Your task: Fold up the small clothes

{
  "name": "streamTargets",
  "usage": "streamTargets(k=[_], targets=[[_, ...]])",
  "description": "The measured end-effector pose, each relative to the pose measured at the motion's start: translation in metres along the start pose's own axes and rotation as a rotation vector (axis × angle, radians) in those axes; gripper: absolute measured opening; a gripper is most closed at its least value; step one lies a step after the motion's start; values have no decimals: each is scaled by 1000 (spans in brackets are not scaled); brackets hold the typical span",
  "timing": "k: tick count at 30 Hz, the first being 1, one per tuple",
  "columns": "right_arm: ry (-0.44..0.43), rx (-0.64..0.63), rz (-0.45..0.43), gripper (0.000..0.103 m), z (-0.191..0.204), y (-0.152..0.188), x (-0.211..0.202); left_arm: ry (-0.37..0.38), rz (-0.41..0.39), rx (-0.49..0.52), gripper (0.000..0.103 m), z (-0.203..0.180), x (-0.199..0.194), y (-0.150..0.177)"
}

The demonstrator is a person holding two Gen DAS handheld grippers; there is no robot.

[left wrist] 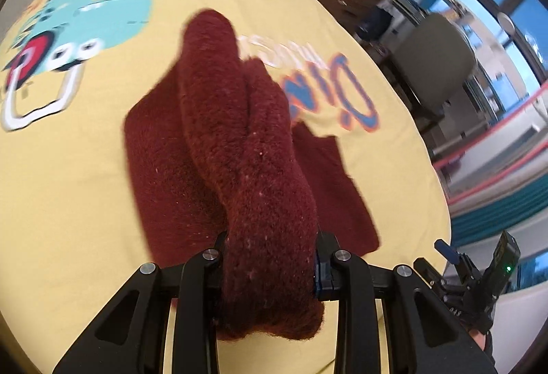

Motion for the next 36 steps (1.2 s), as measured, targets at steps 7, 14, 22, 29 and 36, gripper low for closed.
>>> streamTargets(k=[7, 14, 22, 29, 36], targets=[[17, 38, 50, 103, -32, 16, 9, -79, 102, 20, 25, -37, 92, 8], [29, 60, 109, 103, -45, 33, 23, -139, 119, -4, 31, -26, 113, 23], [22, 58, 117, 103, -44, 37, 25, -170, 131, 4, 44, -35, 117, 19], [27, 52, 111, 103, -42, 35, 21, -118, 107, -2, 80, -47, 97, 13], [15, 25, 83, 103, -30, 22, 9, -85, 29, -2, 102, -50, 55, -6]])
Point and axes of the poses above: each gripper's, at about its wrist camera, not at the fingertips, and x roughly the way its jaws point, z to its left, y to its underside, the point moved 7 cm from there along x, roughly the way its jaws point, and after that the axes turned 6 degrees about y, right-handed, at the moved point
